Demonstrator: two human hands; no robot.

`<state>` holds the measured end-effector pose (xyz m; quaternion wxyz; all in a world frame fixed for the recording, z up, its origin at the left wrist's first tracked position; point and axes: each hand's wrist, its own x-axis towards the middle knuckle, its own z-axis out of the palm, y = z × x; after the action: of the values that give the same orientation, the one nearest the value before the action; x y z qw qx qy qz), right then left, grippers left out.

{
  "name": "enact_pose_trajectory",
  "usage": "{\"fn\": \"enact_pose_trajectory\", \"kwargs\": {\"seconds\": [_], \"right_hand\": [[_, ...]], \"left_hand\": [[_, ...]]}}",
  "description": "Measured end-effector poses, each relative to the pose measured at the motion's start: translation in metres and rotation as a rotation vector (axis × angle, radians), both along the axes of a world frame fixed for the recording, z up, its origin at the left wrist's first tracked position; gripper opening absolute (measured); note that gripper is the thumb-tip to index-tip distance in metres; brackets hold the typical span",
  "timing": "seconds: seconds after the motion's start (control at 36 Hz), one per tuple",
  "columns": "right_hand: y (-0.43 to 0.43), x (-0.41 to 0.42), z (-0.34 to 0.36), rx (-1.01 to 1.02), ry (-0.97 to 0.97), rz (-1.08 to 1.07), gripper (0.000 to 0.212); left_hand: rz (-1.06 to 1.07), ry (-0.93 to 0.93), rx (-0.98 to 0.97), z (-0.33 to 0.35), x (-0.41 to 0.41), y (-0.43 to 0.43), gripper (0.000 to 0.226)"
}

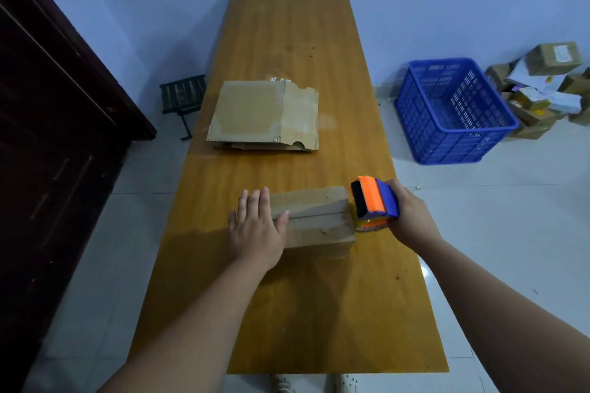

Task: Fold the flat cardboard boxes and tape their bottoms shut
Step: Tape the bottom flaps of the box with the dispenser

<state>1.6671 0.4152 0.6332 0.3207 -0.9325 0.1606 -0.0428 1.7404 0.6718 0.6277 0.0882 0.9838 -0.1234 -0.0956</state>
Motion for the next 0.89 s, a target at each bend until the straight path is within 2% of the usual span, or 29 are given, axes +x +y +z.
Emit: {"fn": "enact_pose_trajectory", "kwargs": {"seconds": [0.19,0.42,0.47,0.58,0.67,0.75,0.89], "right_hand": [[-0.003,-0.003,-0.031,0.059,0.091,-0.027,0.041],[0.0,0.001,-0.036,0.167,0.023,-0.043,0.042],[0.002,0.002,-0.034,0.193,0.017,-0.029,0.046],[0.013,0.002,-0.028,0.229,0.02,0.066,0.052],[0.023,0.004,-0.027,0.267,0.038,0.098,0.059],[0.027,0.002,-0.029,0.293,0.076,0.105,0.06],[0.029,-0.002,-0.027,0.071,0.078,0.209,0.057]], "left_hand": [[0.009,0.032,0.056,-0.007,-0.001,0.002,0.066],[0.067,0.095,0.109,0.008,0.013,-0.015,0.06],[0.001,0.069,0.132,0.011,0.017,-0.023,0.056],[-0.3,0.073,0.007,0.004,0.012,-0.044,0.054],[-0.295,0.071,-0.006,0.001,0.011,-0.045,0.062],[-0.317,0.034,-0.003,-0.004,0.013,-0.036,0.058],[-0.432,0.052,0.005,-0.001,0.027,-0.015,0.059]]}}
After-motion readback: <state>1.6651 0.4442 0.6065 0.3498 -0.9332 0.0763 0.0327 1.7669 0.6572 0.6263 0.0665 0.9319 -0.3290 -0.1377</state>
